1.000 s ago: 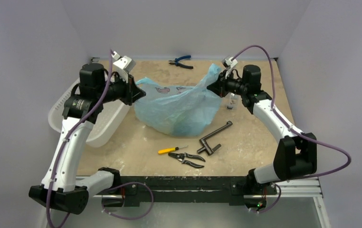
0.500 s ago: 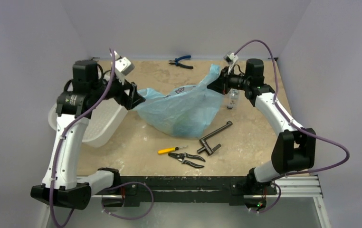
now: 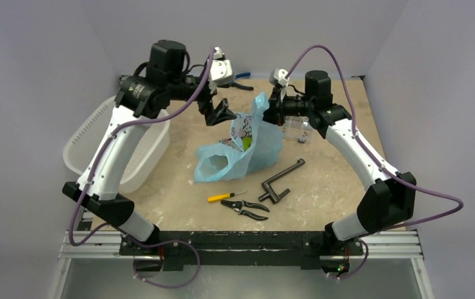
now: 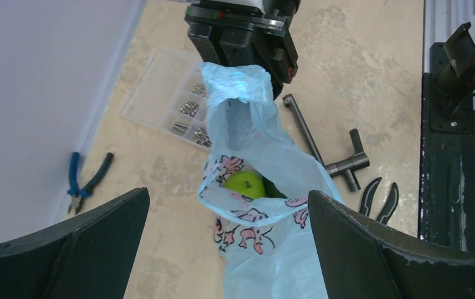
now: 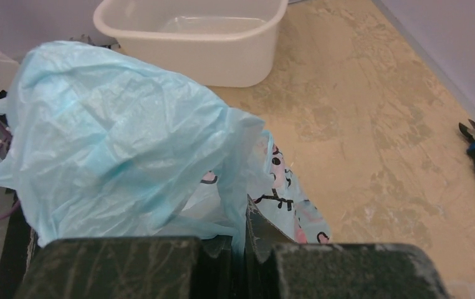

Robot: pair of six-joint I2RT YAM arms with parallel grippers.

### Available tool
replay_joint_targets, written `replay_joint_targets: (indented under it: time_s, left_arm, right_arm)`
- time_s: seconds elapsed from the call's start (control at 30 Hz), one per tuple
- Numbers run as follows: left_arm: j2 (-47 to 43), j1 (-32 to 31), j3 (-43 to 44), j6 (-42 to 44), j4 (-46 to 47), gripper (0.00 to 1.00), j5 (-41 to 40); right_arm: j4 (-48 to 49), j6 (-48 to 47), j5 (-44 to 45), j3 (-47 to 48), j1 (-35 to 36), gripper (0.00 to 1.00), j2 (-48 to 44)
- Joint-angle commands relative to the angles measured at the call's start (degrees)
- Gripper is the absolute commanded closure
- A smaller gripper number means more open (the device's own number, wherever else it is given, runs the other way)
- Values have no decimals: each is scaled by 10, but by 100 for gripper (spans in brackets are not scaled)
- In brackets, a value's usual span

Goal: Place the fake fruits into the plastic bag and tie a complex knot

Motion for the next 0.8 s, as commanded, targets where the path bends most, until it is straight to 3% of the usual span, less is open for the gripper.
replay_joint_targets:
  time_s: [0.0, 0.17, 0.37, 0.43, 0.67, 0.7, 0.77]
  left_arm:
    - [8, -50, -26, -68, 91, 0, -19]
    - [35, -108, -33, -78, 153, 0, -70]
    - [82, -120, -2, -69, 168, 4, -87]
    - [97, -120, 12, -55, 147, 16, -50]
    - [109, -118, 31, -47, 123, 98, 22]
    - [107, -118, 33, -51, 122, 100, 33]
    - [102, -110, 32, -67, 123, 100, 60]
  right_arm:
    - [15, 23, 41, -16, 1, 100, -19]
    - [42, 72, 59, -55, 8, 100, -49]
    - [48, 77, 63, -79, 10, 100, -85]
    - [47, 76, 60, -88, 10, 100, -95]
    - [68, 94, 64, -118, 10, 98, -119]
    - [69, 95, 67, -121, 10, 95, -123]
    - [71, 94, 74, -130, 9, 77, -137]
